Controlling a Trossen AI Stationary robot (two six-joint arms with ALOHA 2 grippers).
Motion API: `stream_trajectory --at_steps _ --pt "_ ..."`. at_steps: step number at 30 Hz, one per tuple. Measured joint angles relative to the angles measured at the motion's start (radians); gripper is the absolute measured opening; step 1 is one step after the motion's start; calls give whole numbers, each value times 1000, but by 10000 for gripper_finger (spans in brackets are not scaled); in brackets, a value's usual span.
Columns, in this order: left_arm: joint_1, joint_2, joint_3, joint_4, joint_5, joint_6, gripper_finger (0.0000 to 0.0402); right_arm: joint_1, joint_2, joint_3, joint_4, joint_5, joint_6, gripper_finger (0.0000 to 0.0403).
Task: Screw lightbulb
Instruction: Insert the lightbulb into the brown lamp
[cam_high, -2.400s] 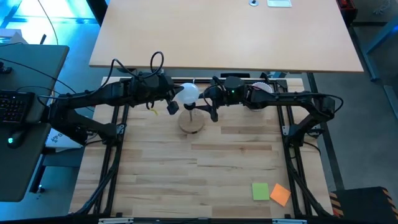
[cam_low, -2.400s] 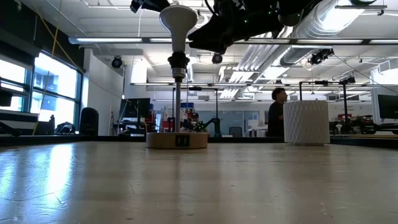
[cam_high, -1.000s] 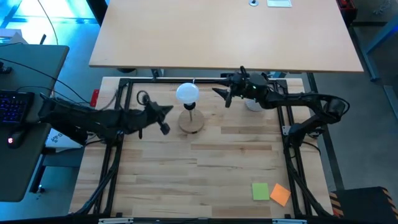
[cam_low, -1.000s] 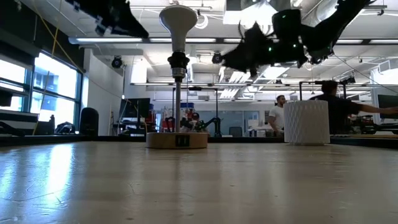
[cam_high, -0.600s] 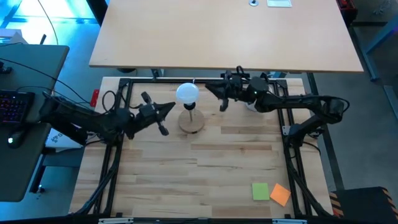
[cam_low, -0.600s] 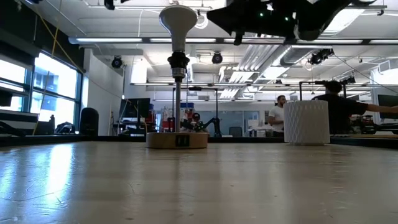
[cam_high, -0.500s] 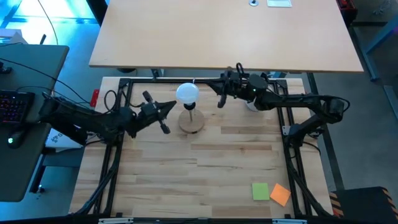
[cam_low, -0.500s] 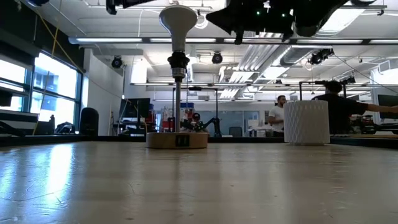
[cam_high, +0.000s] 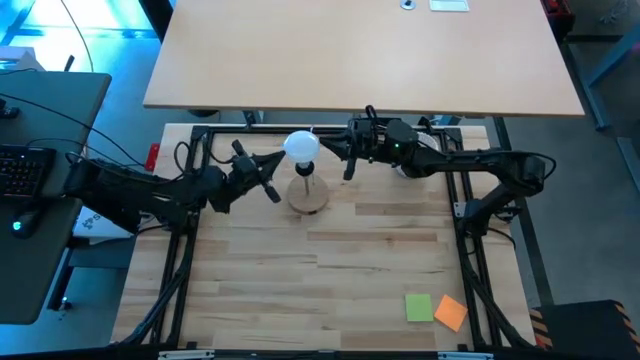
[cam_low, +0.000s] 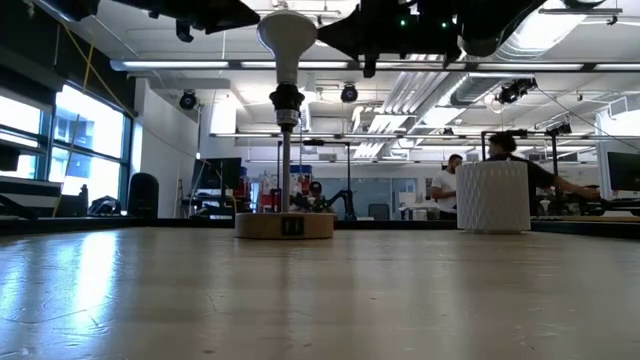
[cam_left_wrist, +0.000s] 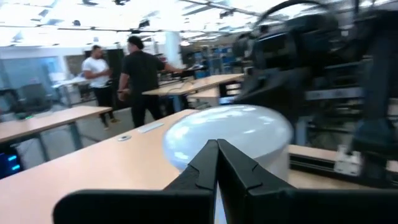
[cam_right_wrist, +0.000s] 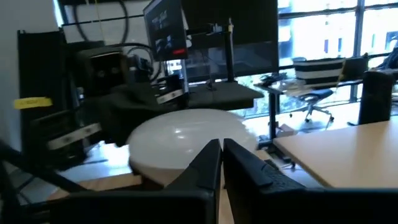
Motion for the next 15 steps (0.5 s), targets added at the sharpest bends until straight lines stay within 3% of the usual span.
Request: stream_trajectory --at_steps 9,15 --pt "5 -8 0 -51 -101 12 0 36 -70 1 -119 -45 -59 16" --pt "-44 -45 -1 -82 -115 11 0 30 -119 1 -215 89 -116 16"
